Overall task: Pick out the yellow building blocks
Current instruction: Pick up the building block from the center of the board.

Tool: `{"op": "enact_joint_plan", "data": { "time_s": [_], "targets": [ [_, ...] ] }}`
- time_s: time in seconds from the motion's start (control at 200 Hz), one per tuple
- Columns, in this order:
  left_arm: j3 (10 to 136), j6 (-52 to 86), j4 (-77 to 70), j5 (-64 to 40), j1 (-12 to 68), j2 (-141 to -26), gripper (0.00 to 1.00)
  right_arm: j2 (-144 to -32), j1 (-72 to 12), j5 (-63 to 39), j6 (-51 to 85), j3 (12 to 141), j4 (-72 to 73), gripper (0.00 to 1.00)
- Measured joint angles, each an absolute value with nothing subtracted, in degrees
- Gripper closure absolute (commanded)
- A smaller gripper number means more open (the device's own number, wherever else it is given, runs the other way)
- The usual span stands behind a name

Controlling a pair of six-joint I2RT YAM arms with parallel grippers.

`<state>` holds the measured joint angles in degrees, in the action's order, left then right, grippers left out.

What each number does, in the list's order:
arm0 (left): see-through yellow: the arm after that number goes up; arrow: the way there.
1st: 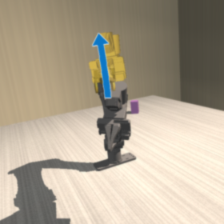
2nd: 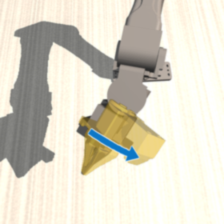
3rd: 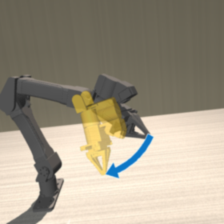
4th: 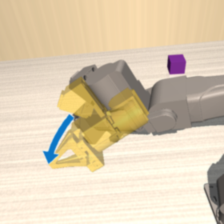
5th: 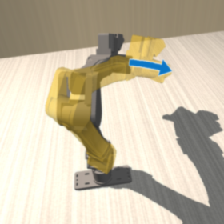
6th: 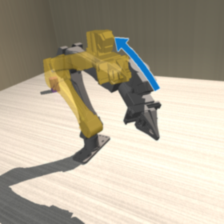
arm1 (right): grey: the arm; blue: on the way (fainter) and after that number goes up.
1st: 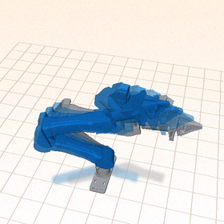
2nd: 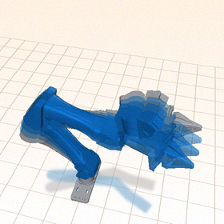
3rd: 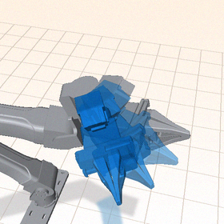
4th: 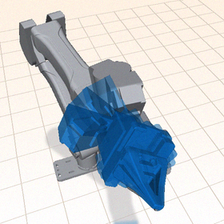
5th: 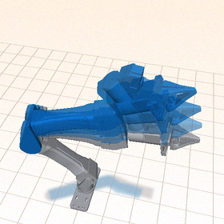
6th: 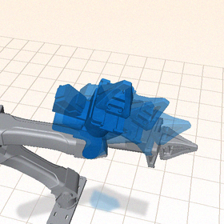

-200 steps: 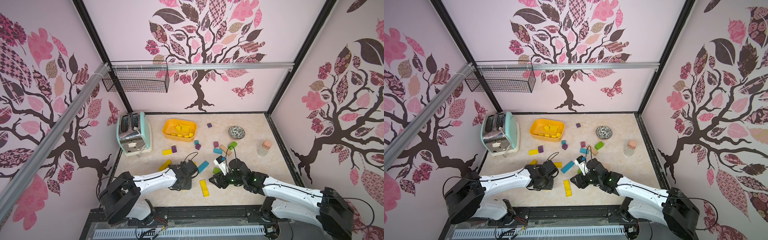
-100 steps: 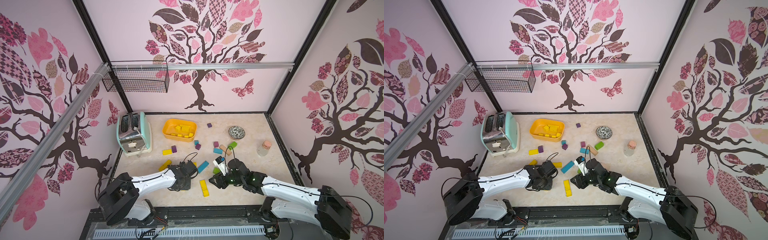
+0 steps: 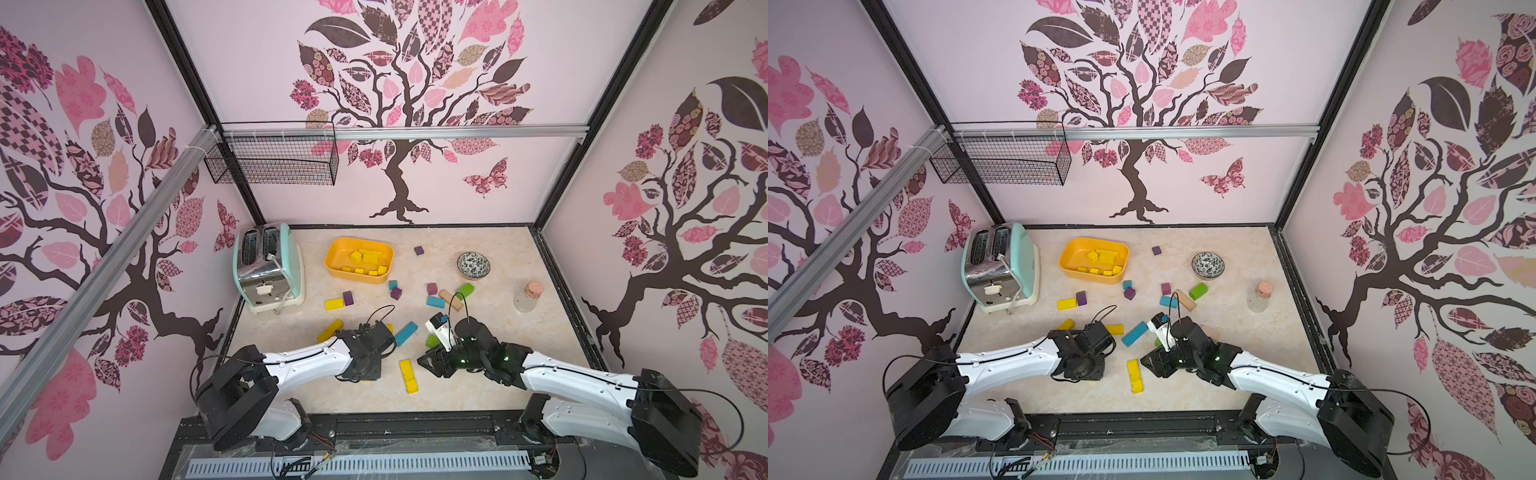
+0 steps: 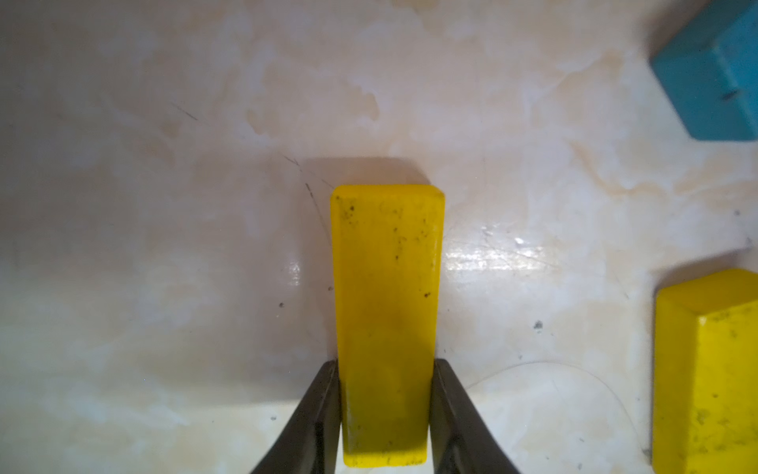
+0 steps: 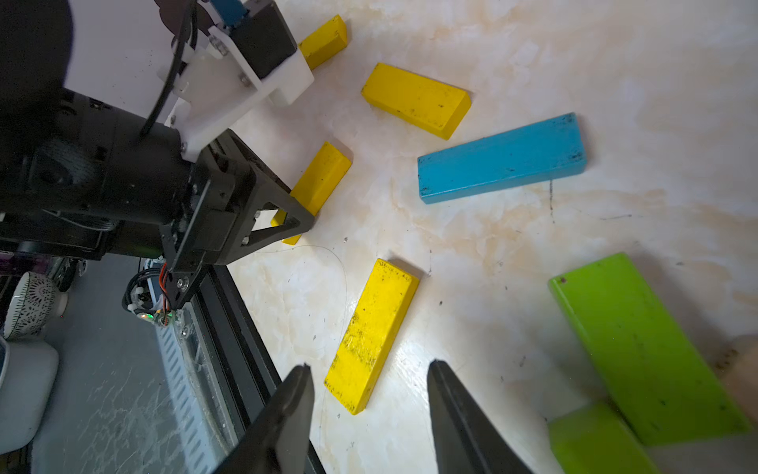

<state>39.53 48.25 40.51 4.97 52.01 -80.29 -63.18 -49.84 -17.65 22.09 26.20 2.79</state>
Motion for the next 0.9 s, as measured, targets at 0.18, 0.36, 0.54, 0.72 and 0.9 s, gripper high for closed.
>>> {"op": "enact_joint_plan", "data": {
  "time_s": [0.18, 0.36, 0.54, 0.72, 0.9],
  "targets": [
    [39.53, 48.47, 40.91, 5.02, 52.01, -80.05, 0.66, -63.18, -49.84, -17.67, 21.63, 26.2, 2.79, 0.5],
    [39.53, 49.17, 41.47, 5.15, 52.01, -78.5, 0.69, -63.18, -49.84, -17.67, 21.3, 26.2, 2.79, 0.5],
    [39.51, 49.76, 41.67, 5.54, 52.01, -77.32, 0.7, -63.18, -49.84, -17.65, 20.71, 26.2, 2.81, 0.5],
    [39.53, 49.93, 41.69, 5.85, 52.01, -76.86, 0.7, -63.55, -49.84, -17.65, 20.47, 26.46, 2.81, 0.5],
    [40.49, 49.89, 42.48, 6.55, 52.01, -76.86, 0.71, -63.81, -49.84, -17.65, 20.29, 27.99, 3.03, 0.5]
  ]
}}
